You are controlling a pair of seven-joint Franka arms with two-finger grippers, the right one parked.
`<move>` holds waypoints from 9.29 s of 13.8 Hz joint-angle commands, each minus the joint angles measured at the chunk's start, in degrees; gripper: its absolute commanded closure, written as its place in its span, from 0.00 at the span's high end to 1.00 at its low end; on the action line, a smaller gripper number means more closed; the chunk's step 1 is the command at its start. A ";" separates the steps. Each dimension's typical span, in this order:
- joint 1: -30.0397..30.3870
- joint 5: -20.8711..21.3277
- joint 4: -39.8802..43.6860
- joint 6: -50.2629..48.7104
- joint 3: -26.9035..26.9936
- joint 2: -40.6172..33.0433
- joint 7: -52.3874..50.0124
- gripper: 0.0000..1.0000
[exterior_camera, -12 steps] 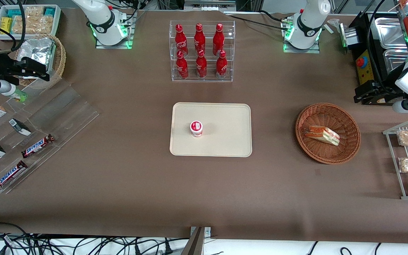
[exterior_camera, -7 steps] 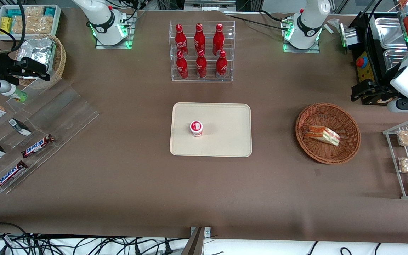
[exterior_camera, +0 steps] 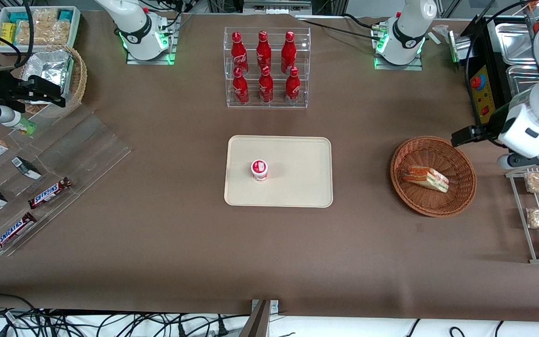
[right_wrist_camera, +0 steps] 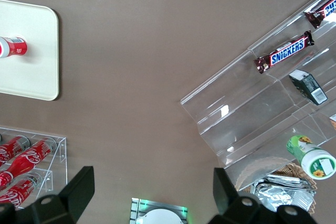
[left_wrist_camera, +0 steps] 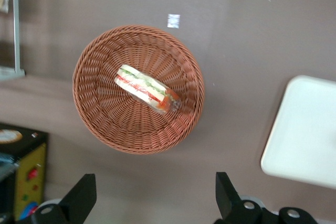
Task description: Place sandwich from basket to tray
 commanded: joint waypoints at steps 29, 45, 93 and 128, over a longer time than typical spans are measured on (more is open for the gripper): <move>1.22 12.90 -31.10 50.66 -0.48 9.39 -57.13 1.00; 2.10 15.80 -28.56 43.40 -1.09 8.44 -54.07 0.00; -7.48 26.79 -5.26 35.64 -30.63 31.89 -31.73 1.00; 8.25 -0.28 7.75 -2.94 -10.77 -1.41 10.33 1.00</move>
